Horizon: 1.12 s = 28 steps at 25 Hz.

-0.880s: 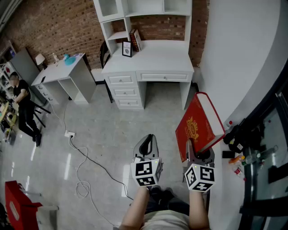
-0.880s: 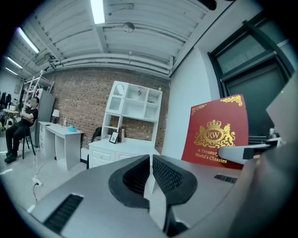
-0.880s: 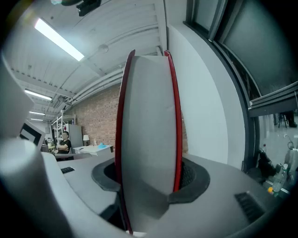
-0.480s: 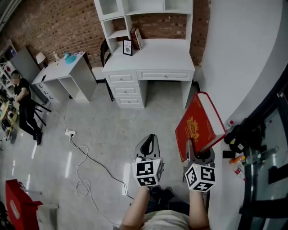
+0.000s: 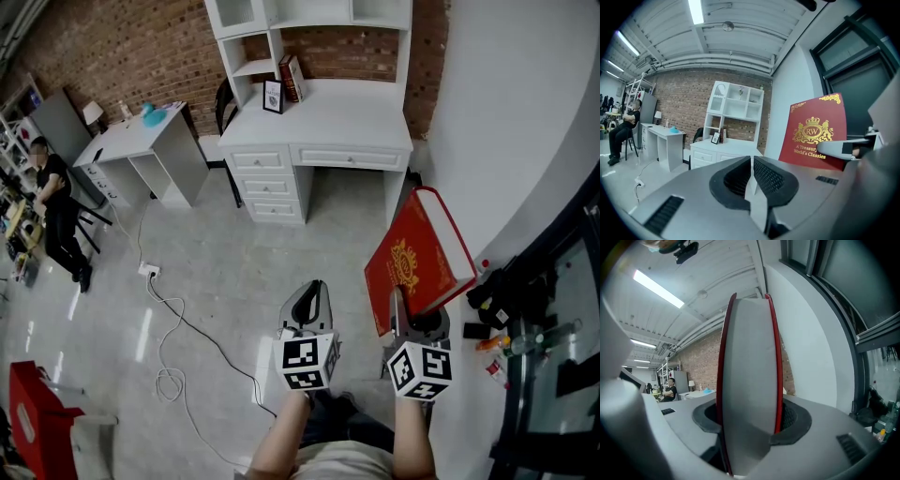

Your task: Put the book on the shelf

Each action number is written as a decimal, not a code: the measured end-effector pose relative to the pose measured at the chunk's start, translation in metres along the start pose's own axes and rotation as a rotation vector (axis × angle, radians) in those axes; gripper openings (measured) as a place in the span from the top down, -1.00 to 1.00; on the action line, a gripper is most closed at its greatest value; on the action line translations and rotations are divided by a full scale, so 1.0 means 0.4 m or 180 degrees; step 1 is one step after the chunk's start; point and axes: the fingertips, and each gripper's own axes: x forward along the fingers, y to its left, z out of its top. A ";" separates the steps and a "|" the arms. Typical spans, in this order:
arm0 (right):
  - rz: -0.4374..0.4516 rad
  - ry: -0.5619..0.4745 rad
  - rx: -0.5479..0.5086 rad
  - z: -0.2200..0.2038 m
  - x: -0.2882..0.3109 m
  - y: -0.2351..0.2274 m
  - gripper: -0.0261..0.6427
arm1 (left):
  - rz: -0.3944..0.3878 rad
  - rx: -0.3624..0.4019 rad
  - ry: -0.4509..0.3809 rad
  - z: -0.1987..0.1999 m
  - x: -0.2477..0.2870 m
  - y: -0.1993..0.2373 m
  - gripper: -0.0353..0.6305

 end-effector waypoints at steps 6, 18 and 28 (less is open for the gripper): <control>0.0056 0.0047 0.0034 -0.012 0.021 -0.029 0.18 | 0.0077 -0.0011 0.0030 -0.017 0.014 -0.011 0.80; -0.0012 0.0097 0.0002 -0.022 0.172 -0.037 0.18 | 0.0091 -0.0030 0.0083 -0.015 0.152 0.064 0.80; -0.0100 0.0001 -0.0085 0.031 0.432 0.010 0.18 | 0.0123 0.0008 0.0010 0.080 0.367 0.250 0.80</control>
